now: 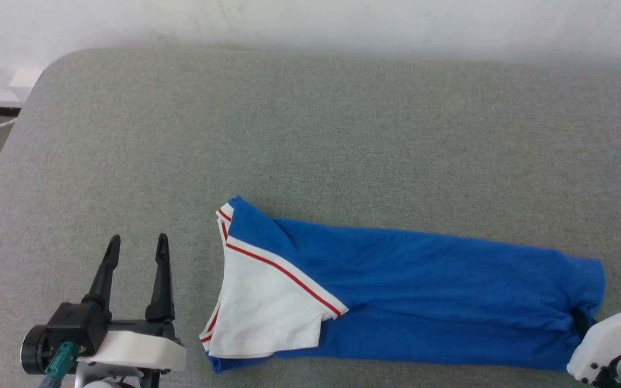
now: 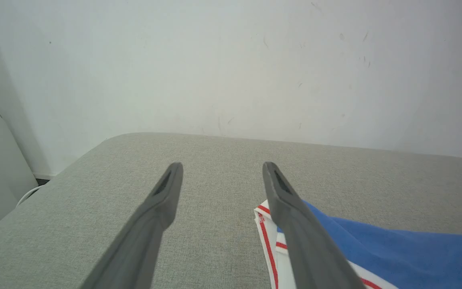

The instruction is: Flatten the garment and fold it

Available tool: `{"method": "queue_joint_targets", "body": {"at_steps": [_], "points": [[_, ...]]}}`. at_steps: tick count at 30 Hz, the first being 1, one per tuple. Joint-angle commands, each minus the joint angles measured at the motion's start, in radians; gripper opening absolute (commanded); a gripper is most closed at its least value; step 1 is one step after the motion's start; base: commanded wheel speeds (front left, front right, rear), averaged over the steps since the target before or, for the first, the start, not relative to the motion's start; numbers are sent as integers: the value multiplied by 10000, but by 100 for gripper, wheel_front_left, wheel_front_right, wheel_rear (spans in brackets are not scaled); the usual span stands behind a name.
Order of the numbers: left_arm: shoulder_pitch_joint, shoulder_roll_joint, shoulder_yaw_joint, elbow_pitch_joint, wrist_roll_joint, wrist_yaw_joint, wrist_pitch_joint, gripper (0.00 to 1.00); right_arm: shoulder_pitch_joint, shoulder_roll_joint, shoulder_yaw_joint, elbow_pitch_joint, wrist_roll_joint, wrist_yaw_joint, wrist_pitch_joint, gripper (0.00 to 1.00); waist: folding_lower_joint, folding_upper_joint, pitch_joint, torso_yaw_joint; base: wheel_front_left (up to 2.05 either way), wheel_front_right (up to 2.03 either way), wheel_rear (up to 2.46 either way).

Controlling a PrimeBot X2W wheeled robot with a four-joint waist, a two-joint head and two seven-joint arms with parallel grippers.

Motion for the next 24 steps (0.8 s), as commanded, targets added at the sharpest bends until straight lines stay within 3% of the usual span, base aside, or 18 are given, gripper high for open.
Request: {"method": "queue_joint_targets", "body": {"at_steps": [1,9,12,19,24], "points": [[-17,-45,-2,39,92,-98,-47,100,-52,-12,-101,160,-109,-9,8,0,-1,0,-133,-101,0,0,0],[74,-63,-255,194,118,-138,-47,100,-239,-821,-1895,109,-1193,-9,129,0,-1,0,-296,-278,0,0,0],[88,-70,-289,259,115,-144,-47,100,-226,-885,-2135,-10,-1454,-9,245,0,-1,0,-385,-315,0,0,0],[197,-87,-334,410,46,-151,-47,100,347,-634,-1647,-949,-1065,-9,646,0,-1,0,-711,-300,0,0,0],[293,-107,-395,416,-36,-153,-47,100,1048,-296,-755,-2441,-786,-9,1163,0,-1,0,-912,-151,0,0,0]]}}
